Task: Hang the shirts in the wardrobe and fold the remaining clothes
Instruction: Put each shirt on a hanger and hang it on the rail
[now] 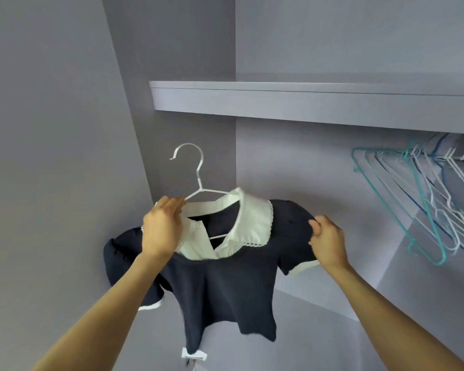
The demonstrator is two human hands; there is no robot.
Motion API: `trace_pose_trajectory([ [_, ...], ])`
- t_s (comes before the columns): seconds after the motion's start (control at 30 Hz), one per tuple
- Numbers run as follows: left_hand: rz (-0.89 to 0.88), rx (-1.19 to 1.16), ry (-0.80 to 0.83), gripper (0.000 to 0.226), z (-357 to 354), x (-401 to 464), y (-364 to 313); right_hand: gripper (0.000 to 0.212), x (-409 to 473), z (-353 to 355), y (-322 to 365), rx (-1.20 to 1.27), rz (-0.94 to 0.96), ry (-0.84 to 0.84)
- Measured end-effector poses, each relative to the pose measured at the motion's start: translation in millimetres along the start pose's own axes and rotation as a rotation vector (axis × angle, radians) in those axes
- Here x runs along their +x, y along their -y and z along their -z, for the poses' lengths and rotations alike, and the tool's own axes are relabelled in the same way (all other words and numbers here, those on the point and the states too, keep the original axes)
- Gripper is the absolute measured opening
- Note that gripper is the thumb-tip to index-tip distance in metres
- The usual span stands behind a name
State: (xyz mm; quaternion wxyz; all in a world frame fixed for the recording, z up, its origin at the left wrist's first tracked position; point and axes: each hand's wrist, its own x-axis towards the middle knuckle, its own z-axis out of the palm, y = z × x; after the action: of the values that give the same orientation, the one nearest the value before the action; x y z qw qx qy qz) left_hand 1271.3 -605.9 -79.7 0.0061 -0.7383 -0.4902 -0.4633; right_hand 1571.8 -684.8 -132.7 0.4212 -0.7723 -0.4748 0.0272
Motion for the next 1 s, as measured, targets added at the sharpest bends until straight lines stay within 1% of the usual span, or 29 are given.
trace_pose_trajectory([
  [0.07,0.046,-0.025,0.01,0.031,-0.4,-0.3,4.3,0.021,-1.2,5.2,-12.2,-0.091,-0.04,0.085],
  [0.1,0.043,-0.04,0.021,0.028,-2.1,-1.1,2.3,0.014,-1.9,7.6,-15.5,-0.158,-0.047,0.145],
  [0.13,0.022,-0.05,0.03,0.026,-5.1,-2.3,-1.1,0.02,-1.1,9.4,-16.5,-0.197,-0.05,0.167],
  [0.17,-0.01,-0.053,0.037,0.025,-9.7,-3.8,-5.0,0.035,-0.6,12.1,-13.5,-0.182,-0.042,0.16],
  [0.2,-0.039,-0.051,0.047,0.026,-14.6,-5.2,-8.6,0.045,-0.2,14.9,-7.0,-0.117,0.01,0.152],
  [0.23,-0.06,-0.046,0.063,0.027,-19.7,-6.9,-12.0,0.048,-0.3,17.5,-0.5,-0.047,0.105,0.17],
  [0.27,-0.075,-0.044,0.076,0.026,-23.8,-8.5,-14.3,0.049,-1.2,19.1,6.0,-0.008,0.214,0.24],
  [0.3,-0.09,-0.047,0.086,0.025,-28.0,-9.2,-16.5,0.047,-2.7,20.4,10.5,-0.042,0.305,0.346],
  [0.37,-0.108,-0.069,0.113,0.021,-34.5,-9.7,-19.5,0.04,-6.1,20.9,14.8,-0.252,0.405,0.538],
  [0.4,-0.104,-0.091,0.134,0.02,-37.9,-9.2,-21.2,0.032,-6.4,21.7,14.3,-0.348,0.424,0.59],
  [0.43,-0.091,-0.115,0.158,0.02,-41.5,-8.4,-22.6,0.022,-6.6,22.8,14.2,-0.385,0.414,0.624],
  [0.47,-0.065,-0.145,0.18,0.022,-45.6,-6.8,-23.4,0.017,-6.9,25.1,14.9,-0.377,0.395,0.649],
  [0.53,0.008,-0.209,0.217,0.024,-54.0,-2.3,-25.3,0.032,-9.8,31.4,17.0,-0.34,0.356,0.671],
  [0.57,0.041,-0.23,0.232,0.024,-57.5,-0.8,-26.2,0.034,-11.4,33.8,17.9,-0.323,0.339,0.651],
  [0.63,0.067,-0.268,0.261,0.024,-64.5,1.4,-27.5,0.03,-16.4,38.1,18.9,-0.34,0.341,0.517],
  [0.7,0.039,-0.306,0.283,0.023,-68.3,4.0,-28.1,0.025,-19.5,43.3,17.3,-0.392,0.362,0.339],
  [0.77,0.011,-0.345,0.322,0.025,-71.6,8.8,-22.2,0.024,-20.4,51.4,14.1,-0.393,0.364,0.221],
  [0.8,0.014,-0.342,0.371,0.037,-73.0,11.9,-16.3,0.025,-21.3,55.9,13.0,-0.362,0.352,0.176],
  [0.87,0.08,-0.257,0.55,0.075,-75.7,19.1,-0.3,0.027,-23.9,63.4,9.2,-0.279,0.307,0.101],
  [0.9,0.124,-0.175,0.659,0.088,-78.0,23.0,7.8,0.028,-25.4,66.3,7.1,-0.236,0.28,0.071],
  [0.93,0.147,-0.076,0.752,0.091,-80.5,26.5,15.7,0.029,-27.1,69.3,5.0,-0.203,0.248,0.052],
  [0.97,0.144,0.019,0.815,0.083,-84.0,30.6,22.9,0.028,-28.5,72.0,2.3,-0.181,0.221,0.038],
  [1.0,0.133,0.085,0.845,0.064,-85.9,33.4,29.4,0.027,-29.8,73.7,1.6,-0.174,0.197,0.033],
])
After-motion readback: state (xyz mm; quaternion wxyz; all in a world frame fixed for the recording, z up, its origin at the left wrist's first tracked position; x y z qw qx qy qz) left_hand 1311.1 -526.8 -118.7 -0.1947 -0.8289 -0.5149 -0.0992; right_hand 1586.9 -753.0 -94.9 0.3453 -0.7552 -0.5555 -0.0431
